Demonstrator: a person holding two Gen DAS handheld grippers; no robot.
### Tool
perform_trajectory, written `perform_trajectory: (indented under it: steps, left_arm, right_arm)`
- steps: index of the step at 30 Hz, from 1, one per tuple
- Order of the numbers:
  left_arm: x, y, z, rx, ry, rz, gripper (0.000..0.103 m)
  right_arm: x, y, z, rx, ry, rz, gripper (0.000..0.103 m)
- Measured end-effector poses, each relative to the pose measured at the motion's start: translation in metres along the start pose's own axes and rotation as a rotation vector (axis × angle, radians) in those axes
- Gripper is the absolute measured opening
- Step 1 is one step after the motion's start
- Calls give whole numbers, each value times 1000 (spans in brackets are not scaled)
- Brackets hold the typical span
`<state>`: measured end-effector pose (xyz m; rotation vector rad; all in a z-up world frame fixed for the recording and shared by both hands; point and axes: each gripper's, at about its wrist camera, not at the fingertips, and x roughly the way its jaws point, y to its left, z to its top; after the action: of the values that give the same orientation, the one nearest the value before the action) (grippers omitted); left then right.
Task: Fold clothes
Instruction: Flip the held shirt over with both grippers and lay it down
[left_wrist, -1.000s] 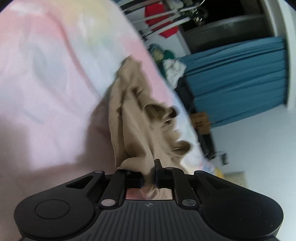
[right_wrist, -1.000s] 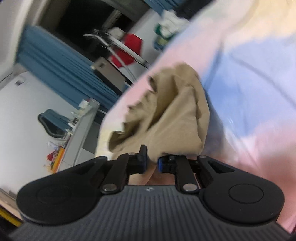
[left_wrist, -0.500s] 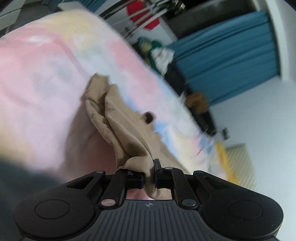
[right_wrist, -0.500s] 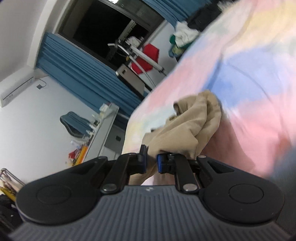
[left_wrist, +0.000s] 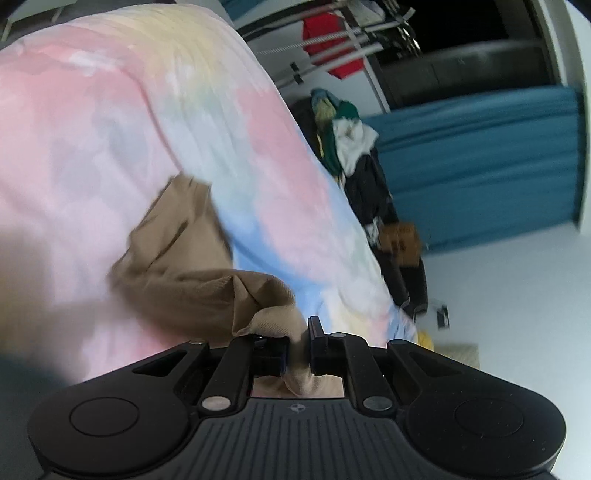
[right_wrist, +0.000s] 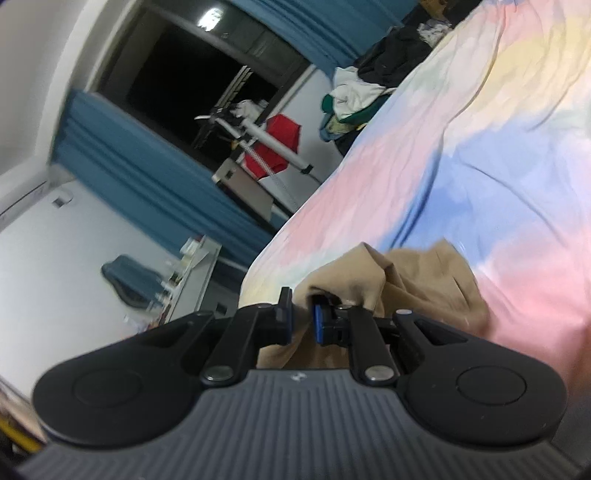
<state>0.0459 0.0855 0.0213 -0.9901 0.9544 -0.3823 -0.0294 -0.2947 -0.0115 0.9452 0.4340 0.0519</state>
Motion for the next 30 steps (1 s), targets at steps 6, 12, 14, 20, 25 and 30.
perform_trajectory:
  steps: [6, 12, 14, 20, 25, 30]
  left_arm:
    - [84, 4, 64, 40, -23, 129, 14]
    - [170, 48, 101, 95, 14, 240, 13]
    - [187, 58, 106, 108, 35, 251, 13]
    - [208, 63, 115, 179, 44, 248, 13]
    - [200, 49, 99, 317, 10, 255, 12]
    - [181, 27, 77, 489, -61, 263, 28]
  right_arm:
    - [92, -20, 25, 12, 35, -100, 15]
    - [171, -63, 16, -43, 89, -204, 15]
    - [187, -73, 17, -38, 121, -229, 15]
    - [199, -69, 13, -163, 121, -240, 15]
    - [191, -54, 10, -272, 110, -201, 17]
    - [175, -39, 13, -350, 98, -121, 52]
